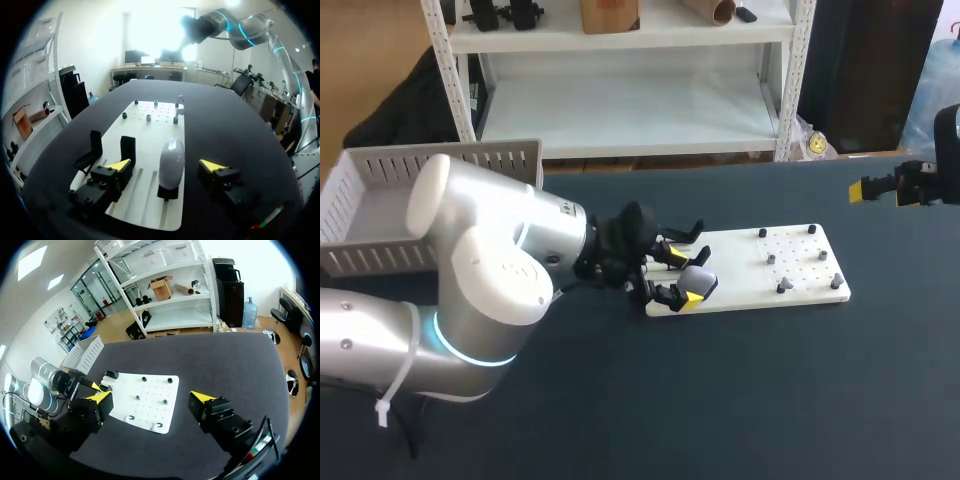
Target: Pick up each earbud case from the left stands, insert the matching earbuds, close the lid, and place the case in the box.
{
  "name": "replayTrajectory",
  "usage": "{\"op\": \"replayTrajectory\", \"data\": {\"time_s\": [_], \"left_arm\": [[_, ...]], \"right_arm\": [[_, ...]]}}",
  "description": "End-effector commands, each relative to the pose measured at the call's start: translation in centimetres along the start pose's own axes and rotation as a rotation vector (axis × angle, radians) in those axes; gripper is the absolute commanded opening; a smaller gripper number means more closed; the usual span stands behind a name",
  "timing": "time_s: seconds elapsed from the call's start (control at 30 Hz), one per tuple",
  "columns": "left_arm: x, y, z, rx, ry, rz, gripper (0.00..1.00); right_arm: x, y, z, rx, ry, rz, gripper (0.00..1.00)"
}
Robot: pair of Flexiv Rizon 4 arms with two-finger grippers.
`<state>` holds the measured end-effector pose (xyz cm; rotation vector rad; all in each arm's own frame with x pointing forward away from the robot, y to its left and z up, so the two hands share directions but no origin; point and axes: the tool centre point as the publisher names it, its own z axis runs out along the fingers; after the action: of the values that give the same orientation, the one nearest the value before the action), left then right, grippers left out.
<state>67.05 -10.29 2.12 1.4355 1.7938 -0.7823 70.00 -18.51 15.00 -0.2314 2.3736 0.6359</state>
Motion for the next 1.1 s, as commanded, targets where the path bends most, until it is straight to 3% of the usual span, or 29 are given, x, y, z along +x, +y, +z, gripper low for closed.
{"op": "replayTrajectory", "data": {"time_s": [0.03,0.3,1.1], "left_arm": [[0.1,0.09,0.18,0.004,-0.003,-0.006,0.8],[0.05,-0.25,0.47,0.014,-0.018,-0.017,0.6],[0.11,-0.32,1.07,0.026,-0.038,-0.036,0.4]], "right_arm": [[0.0,0.0,0.0,0.0,0.0,0.0,1.0],[0.0,0.0,0.0,0.0,0.0,0.0,1.0],[0.0,0.0,0.0,0.0,0.0,0.0,1.0]]}}
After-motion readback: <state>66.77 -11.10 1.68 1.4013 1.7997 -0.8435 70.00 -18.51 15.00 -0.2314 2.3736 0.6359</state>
